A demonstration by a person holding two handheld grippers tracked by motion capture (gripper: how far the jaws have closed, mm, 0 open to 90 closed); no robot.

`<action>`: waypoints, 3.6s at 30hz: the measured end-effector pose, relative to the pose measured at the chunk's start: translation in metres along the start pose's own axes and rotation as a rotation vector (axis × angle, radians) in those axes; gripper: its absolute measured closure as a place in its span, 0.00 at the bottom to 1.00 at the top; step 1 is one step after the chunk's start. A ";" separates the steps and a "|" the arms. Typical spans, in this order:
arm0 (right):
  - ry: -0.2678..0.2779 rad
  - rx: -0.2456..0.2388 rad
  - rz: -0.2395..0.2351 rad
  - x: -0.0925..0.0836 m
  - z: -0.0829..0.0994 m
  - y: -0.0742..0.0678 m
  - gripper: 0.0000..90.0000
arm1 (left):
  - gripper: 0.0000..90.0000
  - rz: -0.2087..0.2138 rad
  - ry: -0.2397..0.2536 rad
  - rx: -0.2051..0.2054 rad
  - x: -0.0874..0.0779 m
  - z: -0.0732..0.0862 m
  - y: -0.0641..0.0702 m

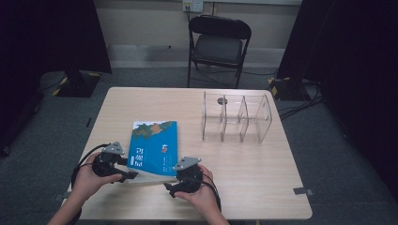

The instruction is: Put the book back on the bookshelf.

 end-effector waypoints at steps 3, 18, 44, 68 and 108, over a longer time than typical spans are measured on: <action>0.004 -0.010 0.006 0.003 -0.006 -0.001 0.17 | 0.36 0.004 -0.004 0.008 0.000 0.000 -0.001; 0.002 -0.081 0.001 0.032 -0.031 -0.010 0.18 | 0.36 0.006 0.002 0.005 -0.001 -0.003 0.000; 0.060 -0.175 0.104 0.062 -0.045 -0.011 0.18 | 0.36 0.014 0.007 -0.007 -0.003 -0.007 0.000; 0.011 -0.279 0.114 0.050 -0.054 -0.013 0.73 | 0.32 0.028 0.052 -0.006 -0.003 -0.007 -0.001; 0.026 -0.152 0.090 0.002 -0.099 0.001 0.83 | 0.18 0.105 0.078 0.066 -0.005 0.002 0.009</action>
Point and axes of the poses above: each handheld gripper's, and its own axes: x roughly forward along the jaws, z roughly out of its underside, y roughly to its right, the point moved 9 cm from there along x, roughly forward along the jaws, and after that the axes turned 11 degrees about -z, right-handed, at the moved point
